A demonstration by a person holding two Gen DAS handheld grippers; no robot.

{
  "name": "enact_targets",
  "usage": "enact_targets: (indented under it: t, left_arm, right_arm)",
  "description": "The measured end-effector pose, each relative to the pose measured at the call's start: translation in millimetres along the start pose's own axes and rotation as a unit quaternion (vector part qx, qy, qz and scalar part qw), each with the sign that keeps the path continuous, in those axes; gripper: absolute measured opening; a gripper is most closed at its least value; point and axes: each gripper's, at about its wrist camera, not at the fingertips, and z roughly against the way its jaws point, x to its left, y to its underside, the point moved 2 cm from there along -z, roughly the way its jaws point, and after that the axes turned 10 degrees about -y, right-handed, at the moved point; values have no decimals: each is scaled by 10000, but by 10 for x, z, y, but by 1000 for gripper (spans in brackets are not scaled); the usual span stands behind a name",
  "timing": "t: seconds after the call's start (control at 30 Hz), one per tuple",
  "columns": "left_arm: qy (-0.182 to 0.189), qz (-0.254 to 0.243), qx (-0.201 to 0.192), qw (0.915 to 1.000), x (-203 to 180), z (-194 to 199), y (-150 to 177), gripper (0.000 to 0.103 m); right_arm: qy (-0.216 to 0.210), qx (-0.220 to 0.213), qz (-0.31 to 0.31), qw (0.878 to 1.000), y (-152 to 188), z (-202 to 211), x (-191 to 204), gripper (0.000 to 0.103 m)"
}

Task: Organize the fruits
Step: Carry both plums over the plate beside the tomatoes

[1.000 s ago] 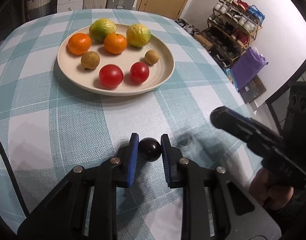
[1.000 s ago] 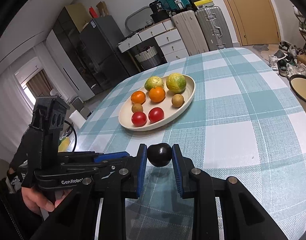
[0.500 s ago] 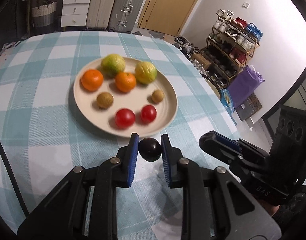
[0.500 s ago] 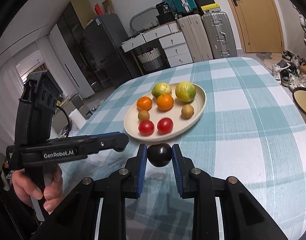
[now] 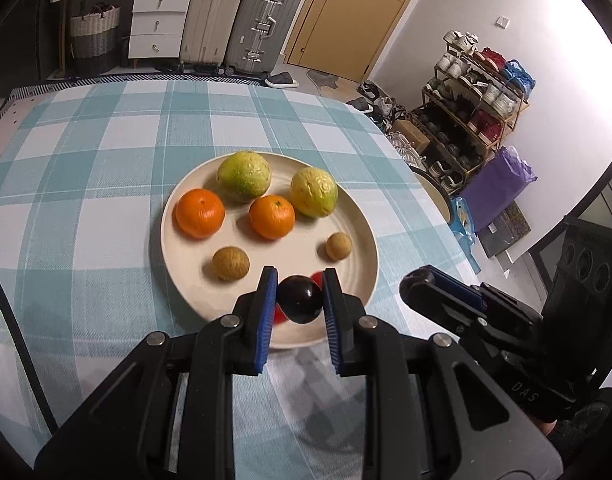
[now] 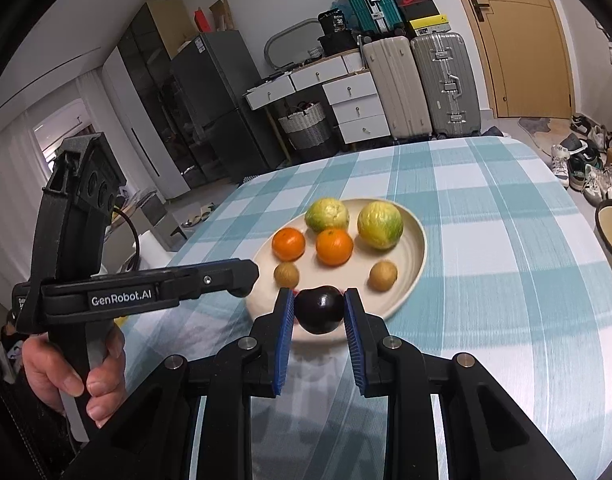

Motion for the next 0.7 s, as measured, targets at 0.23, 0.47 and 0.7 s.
enact_targets:
  t: [0.23, 0.47, 0.7]
  left_arm:
    - [88, 89, 119, 9999, -11, -191, -148, 20]
    - [116, 154, 231, 9995, 13, -384, -255, 20]
    - [138, 164, 270, 9994, 7, -496, -268, 20]
  right_arm:
    - [36, 140, -102, 9998, -192, -224, -150, 26]
    - [45, 285, -8, 9996, -288, -441, -206, 26]
    - [39, 319, -165, 9993, -323, -554, -299, 26]
